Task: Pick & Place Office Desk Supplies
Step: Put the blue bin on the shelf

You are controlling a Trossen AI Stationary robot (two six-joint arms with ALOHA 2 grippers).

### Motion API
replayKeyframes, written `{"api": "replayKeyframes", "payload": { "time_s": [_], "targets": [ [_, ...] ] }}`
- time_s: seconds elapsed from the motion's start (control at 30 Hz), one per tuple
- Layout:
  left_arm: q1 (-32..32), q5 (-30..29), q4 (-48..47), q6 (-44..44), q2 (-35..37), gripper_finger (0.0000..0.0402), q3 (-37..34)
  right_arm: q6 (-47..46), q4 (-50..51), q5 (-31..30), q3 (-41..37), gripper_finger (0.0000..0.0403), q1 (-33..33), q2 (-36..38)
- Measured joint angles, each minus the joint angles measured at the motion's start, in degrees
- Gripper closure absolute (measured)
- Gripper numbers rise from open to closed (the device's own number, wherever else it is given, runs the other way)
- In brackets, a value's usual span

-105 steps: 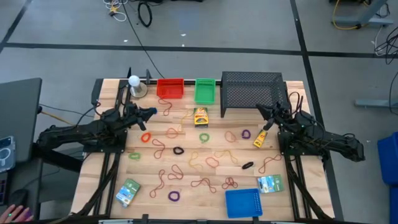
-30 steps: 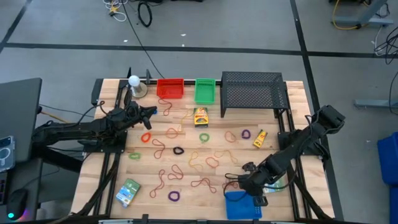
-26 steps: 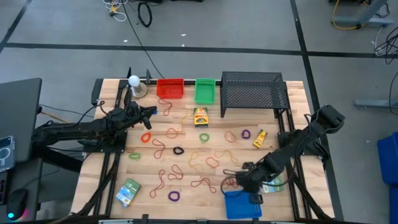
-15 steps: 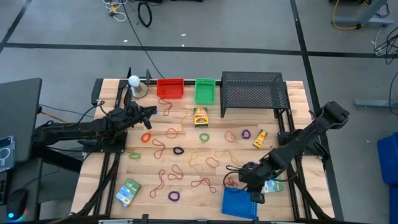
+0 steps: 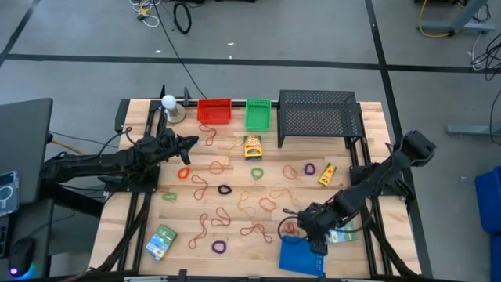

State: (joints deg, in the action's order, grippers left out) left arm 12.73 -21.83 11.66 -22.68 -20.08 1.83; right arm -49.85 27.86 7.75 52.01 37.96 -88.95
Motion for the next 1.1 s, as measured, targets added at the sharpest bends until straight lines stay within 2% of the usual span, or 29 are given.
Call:
{"api": "replayKeyframes", "payload": {
  "time_s": [0.07,0.17,0.3,0.43,0.63,0.7,0.8,0.93,1.1],
  "targets": [
    [0.0,0.0,0.0,0.2,-0.3,0.039,0.0,0.0,-0.3,0.1,0.0,0.0229,0.3,-1.5],
    [0.0,0.0,0.0,0.5,-0.3,0.039,0.0,-0.2,-2.1,0.1,0.0,0.0252,0.2,-4.0],
    [0.0,0.0,-0.1,1.1,-0.3,0.039,0.0,-0.9,-7.1,2.8,0.0,0.0315,-0.3,-6.0],
    [0.0,0.0,0.0,1.1,-0.3,0.039,0.0,-5.0,-7.9,3.3,0.0,0.0386,-0.3,-4.5],
    [0.0,-0.6,0.1,0.8,-0.3,0.039,0.0,-15.0,-7.5,-0.4,0.0,0.0384,-3.9,3.7],
    [0.0,-0.8,0.1,0.4,-0.3,0.039,0.0,-19.9,-6.0,-3.4,0.0,0.0392,-7.2,6.9],
    [0.0,-1.2,0.2,-0.5,-0.3,0.039,0.0,-30.2,1.6,-8.8,0.0,0.0391,-13.6,9.9],
    [0.0,-1.3,0.2,-0.5,-0.3,0.039,0.0,-38.7,9.6,-15.1,0.0,0.0391,-21.1,10.1],
    [0.0,-1.3,0.2,-2.7,-0.3,0.039,0.0,-43.3,9.9,-17.7,0.0,0.0389,-26.3,7.2]
  ]
}}
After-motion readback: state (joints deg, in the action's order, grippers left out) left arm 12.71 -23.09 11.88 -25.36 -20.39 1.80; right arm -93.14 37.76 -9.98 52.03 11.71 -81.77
